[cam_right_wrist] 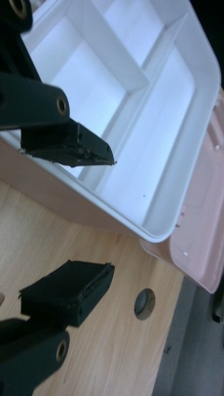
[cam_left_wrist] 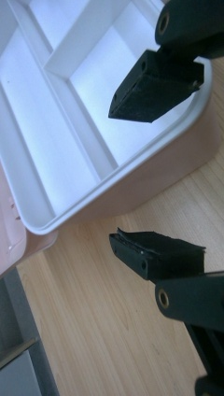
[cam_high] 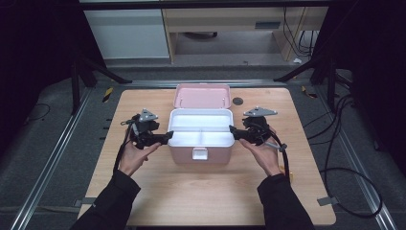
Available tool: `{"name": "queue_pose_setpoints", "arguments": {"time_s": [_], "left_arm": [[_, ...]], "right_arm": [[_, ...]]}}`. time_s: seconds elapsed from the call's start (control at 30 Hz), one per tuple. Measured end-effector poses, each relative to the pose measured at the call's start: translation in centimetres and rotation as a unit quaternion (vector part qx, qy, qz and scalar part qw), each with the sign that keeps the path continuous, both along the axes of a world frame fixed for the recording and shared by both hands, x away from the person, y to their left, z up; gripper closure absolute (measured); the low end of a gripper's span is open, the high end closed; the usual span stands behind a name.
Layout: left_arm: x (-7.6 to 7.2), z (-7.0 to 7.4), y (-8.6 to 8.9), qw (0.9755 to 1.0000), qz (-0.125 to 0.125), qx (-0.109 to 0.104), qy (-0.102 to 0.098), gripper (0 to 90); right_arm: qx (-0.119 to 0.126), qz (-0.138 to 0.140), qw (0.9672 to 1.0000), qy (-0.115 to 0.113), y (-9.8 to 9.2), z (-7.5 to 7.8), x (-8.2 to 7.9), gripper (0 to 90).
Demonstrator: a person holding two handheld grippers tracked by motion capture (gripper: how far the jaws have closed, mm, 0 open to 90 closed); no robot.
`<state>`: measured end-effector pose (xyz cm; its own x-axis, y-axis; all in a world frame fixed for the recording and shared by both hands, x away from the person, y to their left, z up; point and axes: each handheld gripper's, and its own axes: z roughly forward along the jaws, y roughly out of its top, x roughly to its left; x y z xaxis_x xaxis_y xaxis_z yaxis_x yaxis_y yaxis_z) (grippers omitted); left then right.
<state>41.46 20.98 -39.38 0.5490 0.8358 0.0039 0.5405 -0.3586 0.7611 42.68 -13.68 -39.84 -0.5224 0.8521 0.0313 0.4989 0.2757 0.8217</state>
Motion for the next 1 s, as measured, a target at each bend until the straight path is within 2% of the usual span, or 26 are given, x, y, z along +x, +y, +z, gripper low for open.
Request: {"name": "queue_pose_setpoints", "arguments": {"time_s": [0.07, 0.13, 0.23, 0.3, 0.43, 0.47, 0.57, 0.8, 0.93, 1.0], "left_arm": [[0.1, -0.2, -0.5, 1.0, -0.003, 0.008, 0.002, 37.1], [0.2, -0.3, -0.6, 0.9999, -0.004, 0.009, 0.004, 41.8], [0.4, -0.6, -0.7, 0.9999, -0.004, 0.01, 0.008, 48.0], [0.5, -0.8, -0.6, 0.9999, -0.005, 0.005, 0.011, 51.8], [0.6, -0.8, -0.7, 0.9998, -0.015, 0.0, 0.016, 58.1], [0.6, -0.8, -0.8, 0.9997, -0.015, 0.008, 0.017, 58.2], [1.0, -1.0, -0.9, 0.9997, -0.009, 0.013, 0.018, 58.1], [1.4, -0.9, -0.4, 0.9997, -0.001, 0.017, 0.016, 59.3], [1.4, -0.9, -0.3, 0.9996, -0.005, 0.024, 0.013, 59.1], [1.4, -0.9, -0.4, 0.9995, -0.013, 0.027, 0.006, 55.4]], "right_arm": [[0.0, 0.003, 1.0, 0.007, 0.2, -0.4, 0.1, 47.1], [0.011, 0.011, 0.9997, 0.017, 0.4, -0.7, 0.2, 52.2], [0.006, 0.024, 0.9994, 0.026, 0.9, -1.0, 0.2, 59.3], [-0.008, 0.025, 0.9993, 0.026, 1.4, -1.2, 0.3, 57.6], [-0.009, 0.02, 0.9994, 0.027, 1.6, -1.3, 0.6, 57.8], [-0.007, 0.018, 0.9995, 0.026, 1.6, -1.4, 0.7, 58.4], [-0.008, 0.017, 0.9995, 0.026, 1.9, -1.5, 0.9, 58.4], [-0.006, 0.014, 0.9996, 0.023, 2.6, -1.5, 1.2, 58.9], [-0.013, 0.012, 0.9996, 0.024, 2.9, -1.5, 1.3, 58.7], [-0.018, 0.017, 0.9994, 0.024, 2.9, -1.4, 1.3, 54.6]]}}
